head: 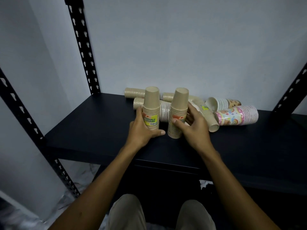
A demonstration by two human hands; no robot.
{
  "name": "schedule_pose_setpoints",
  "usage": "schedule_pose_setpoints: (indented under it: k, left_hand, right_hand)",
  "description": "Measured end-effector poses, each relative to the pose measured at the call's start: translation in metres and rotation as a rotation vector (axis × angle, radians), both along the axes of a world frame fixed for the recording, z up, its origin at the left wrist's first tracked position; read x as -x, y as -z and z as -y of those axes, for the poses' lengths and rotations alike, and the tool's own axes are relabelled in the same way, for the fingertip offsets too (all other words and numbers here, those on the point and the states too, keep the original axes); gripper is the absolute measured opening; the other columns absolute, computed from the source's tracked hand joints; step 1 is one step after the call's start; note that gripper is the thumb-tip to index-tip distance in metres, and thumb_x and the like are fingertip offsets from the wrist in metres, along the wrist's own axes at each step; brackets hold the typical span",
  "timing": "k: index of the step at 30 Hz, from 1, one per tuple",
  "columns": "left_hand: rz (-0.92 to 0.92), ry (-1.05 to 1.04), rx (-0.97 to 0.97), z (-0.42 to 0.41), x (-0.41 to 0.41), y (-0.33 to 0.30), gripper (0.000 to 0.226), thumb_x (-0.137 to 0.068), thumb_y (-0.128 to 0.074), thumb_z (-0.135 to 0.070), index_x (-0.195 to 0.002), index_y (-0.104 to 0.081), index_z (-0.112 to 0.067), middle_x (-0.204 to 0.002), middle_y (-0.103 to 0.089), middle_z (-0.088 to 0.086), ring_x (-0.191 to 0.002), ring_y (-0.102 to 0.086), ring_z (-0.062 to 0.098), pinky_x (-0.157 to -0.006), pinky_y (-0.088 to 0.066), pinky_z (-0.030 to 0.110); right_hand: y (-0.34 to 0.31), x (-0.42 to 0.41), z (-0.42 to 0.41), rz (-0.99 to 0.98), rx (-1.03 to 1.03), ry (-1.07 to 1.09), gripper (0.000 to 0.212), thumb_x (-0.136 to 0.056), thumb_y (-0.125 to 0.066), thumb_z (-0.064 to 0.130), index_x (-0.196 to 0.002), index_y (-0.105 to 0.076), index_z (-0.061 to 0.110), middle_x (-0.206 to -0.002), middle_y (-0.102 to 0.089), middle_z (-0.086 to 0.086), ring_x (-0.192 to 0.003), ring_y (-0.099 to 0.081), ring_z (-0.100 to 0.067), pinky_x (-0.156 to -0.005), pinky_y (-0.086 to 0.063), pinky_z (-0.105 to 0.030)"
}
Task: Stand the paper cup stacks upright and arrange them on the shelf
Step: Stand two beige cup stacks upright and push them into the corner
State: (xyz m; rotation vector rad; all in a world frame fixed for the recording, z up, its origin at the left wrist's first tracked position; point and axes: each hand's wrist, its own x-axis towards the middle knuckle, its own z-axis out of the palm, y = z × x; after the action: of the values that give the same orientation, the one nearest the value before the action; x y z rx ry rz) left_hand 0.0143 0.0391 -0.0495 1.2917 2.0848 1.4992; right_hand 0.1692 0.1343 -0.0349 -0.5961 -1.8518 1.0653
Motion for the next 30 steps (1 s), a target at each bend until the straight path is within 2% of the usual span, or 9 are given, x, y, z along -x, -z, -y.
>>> schedule_pose_setpoints:
  k: [5, 7, 9, 12, 15, 17, 22, 27, 30]
  left_hand:
    - [0.022, 0.066, 0.027, 0.004, 0.003, 0.004, 0.097, -0.061, -0.09, -0.021, -0.138, -0.031, -0.024, -0.112, -0.062, -0.015, -0.099, -0.062, 0.004, -0.085, -0.049, 0.024]
    - [0.052, 0.115, 0.031, 0.006, 0.006, 0.008, 0.095, -0.067, -0.084, -0.013, -0.143, -0.028, -0.026, -0.108, -0.064, -0.016, -0.096, -0.064, 0.002, -0.087, -0.054, 0.03]
    - [0.077, 0.142, 0.024, 0.006, 0.01, 0.011, 0.095, -0.07, -0.078, -0.013, -0.147, -0.025, -0.025, -0.114, -0.064, -0.013, -0.104, -0.064, 0.004, -0.094, -0.054, 0.038]
    - [0.098, 0.151, 0.043, 0.006, 0.013, 0.012, 0.096, -0.07, -0.074, -0.015, -0.15, -0.022, -0.022, -0.129, -0.06, -0.009, -0.117, -0.059, 0.007, -0.103, -0.048, 0.042]
    - [0.125, 0.128, 0.027, 0.006, 0.013, 0.015, 0.089, -0.074, -0.077, -0.005, -0.147, -0.028, -0.021, -0.128, -0.058, -0.013, -0.119, -0.056, 0.004, -0.105, -0.046, 0.033]
    - [0.11, 0.101, 0.015, 0.005, 0.012, 0.016, 0.083, -0.073, -0.08, -0.007, -0.141, -0.035, -0.021, -0.125, -0.059, -0.014, -0.119, -0.056, 0.004, -0.102, -0.046, 0.028]
    - [0.082, 0.08, 0.004, 0.003, 0.01, 0.016, 0.072, -0.07, -0.085, -0.013, -0.128, -0.044, -0.027, -0.123, -0.062, -0.011, -0.115, -0.059, 0.005, -0.101, -0.049, 0.03]
    - [0.084, 0.102, -0.002, 0.005, 0.007, 0.013, 0.072, -0.071, -0.084, -0.013, -0.13, -0.045, -0.026, -0.122, -0.059, -0.014, -0.117, -0.057, 0.005, -0.101, -0.047, 0.026]
    - [0.069, 0.127, -0.002, 0.007, 0.006, 0.012, 0.071, -0.073, -0.082, -0.013, -0.132, -0.044, -0.027, -0.126, -0.059, -0.011, -0.12, -0.056, 0.005, -0.103, -0.046, 0.029]
  right_hand:
    - [0.028, -0.001, 0.003, 0.053, 0.004, 0.064, 0.067, -0.079, -0.075, 0.005, -0.137, -0.049, 0.024, -0.123, -0.062, 0.014, -0.116, -0.058, 0.0, -0.1, -0.049, -0.03]
    - [0.031, -0.001, 0.0, 0.062, -0.002, 0.092, 0.069, -0.078, -0.077, 0.007, -0.139, -0.048, 0.022, -0.128, -0.059, 0.005, -0.119, -0.057, -0.007, -0.102, -0.049, -0.035]
    - [0.031, 0.0, -0.001, 0.067, 0.012, 0.106, 0.069, -0.078, -0.077, 0.008, -0.14, -0.048, 0.021, -0.129, -0.059, 0.002, -0.118, -0.058, -0.008, -0.101, -0.049, -0.037]
    - [0.03, 0.0, 0.001, 0.059, 0.061, 0.106, 0.066, -0.081, -0.074, 0.005, -0.14, -0.048, 0.017, -0.123, -0.063, 0.007, -0.113, -0.06, -0.003, -0.1, -0.05, -0.033]
    - [0.027, -0.003, 0.005, 0.101, 0.013, 0.106, 0.054, -0.083, -0.072, 0.007, -0.132, -0.054, 0.023, -0.113, -0.062, 0.022, -0.109, -0.06, 0.003, -0.096, -0.05, -0.024]
    - [0.025, -0.004, 0.007, 0.132, -0.007, 0.11, 0.054, -0.083, -0.073, 0.009, -0.13, -0.054, 0.026, -0.109, -0.059, 0.027, -0.107, -0.06, 0.003, -0.092, -0.05, -0.021]
    - [0.025, -0.007, 0.006, 0.205, -0.012, 0.083, 0.062, -0.081, -0.068, 0.005, -0.135, -0.048, 0.029, -0.114, -0.063, 0.018, -0.109, -0.059, -0.002, -0.094, -0.049, -0.023]
    - [0.024, -0.005, 0.006, 0.219, 0.01, 0.092, 0.063, -0.08, -0.075, 0.01, -0.134, -0.048, 0.028, -0.114, -0.06, 0.02, -0.107, -0.058, 0.002, -0.086, -0.052, -0.018]
    - [0.024, -0.004, 0.005, 0.222, 0.025, 0.072, 0.065, -0.08, -0.075, 0.011, -0.136, -0.046, 0.028, -0.116, -0.06, 0.021, -0.11, -0.056, 0.005, -0.088, -0.049, -0.018]
